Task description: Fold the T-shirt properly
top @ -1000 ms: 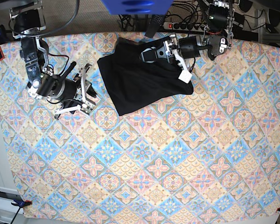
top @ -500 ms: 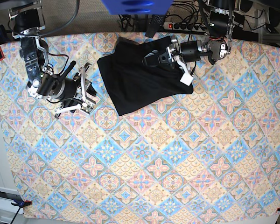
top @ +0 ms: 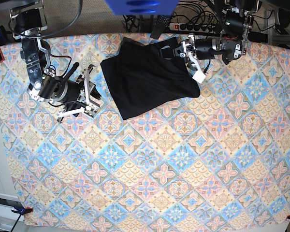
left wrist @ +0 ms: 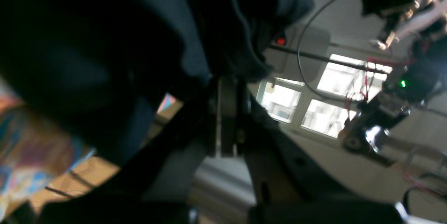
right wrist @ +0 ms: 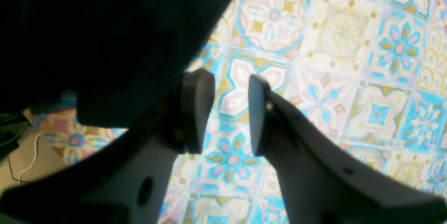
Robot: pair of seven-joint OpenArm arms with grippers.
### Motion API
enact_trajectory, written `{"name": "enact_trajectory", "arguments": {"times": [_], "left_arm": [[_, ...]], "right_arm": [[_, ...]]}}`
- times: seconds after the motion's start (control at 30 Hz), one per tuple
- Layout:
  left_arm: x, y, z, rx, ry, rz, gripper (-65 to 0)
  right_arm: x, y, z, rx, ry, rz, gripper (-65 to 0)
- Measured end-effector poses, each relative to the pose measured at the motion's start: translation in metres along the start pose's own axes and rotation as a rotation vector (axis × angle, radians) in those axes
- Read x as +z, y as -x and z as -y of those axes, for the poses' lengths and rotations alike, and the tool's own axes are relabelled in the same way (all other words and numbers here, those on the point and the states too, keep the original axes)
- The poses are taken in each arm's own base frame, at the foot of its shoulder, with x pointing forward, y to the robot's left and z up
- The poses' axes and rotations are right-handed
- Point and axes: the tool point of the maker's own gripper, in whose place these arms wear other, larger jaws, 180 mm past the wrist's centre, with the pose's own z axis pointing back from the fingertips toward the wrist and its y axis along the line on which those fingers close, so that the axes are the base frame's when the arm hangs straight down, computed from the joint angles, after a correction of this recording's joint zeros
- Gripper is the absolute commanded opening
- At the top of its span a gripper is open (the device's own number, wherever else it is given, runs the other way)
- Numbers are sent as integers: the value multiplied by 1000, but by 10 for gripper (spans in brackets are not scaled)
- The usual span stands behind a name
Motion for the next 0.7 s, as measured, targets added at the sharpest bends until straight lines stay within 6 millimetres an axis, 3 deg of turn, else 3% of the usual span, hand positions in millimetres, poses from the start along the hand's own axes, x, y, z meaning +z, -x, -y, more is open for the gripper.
{"name": "enact_trajectory", "arguments": {"times": [0.1,0.27,0.33,0.5,0.6,0.7], "left_arm": [[14,-4,8,-38,3,30,-650],[32,-5,-8,-20,-53,52,-650],[34,-5,-10,-16,-59,57,-648],[53,-2,-27,-40,-143,28,-635],[69,-6,-47,-87,-257,19,-631],[72,-13,-59,-142,-337,27,-631]], "right_arm": [[0,1,0,1,1,-4,-454],[0,1,-1,0,-1,-4,-454],[-4,5,-15,5,-33,-14,-454],[-6,20,-75,81,-190,-52,-454],[-5,32,-91,144,-235,-99,-454],[-4,39,-100,175,-265,-121,-454]]}}
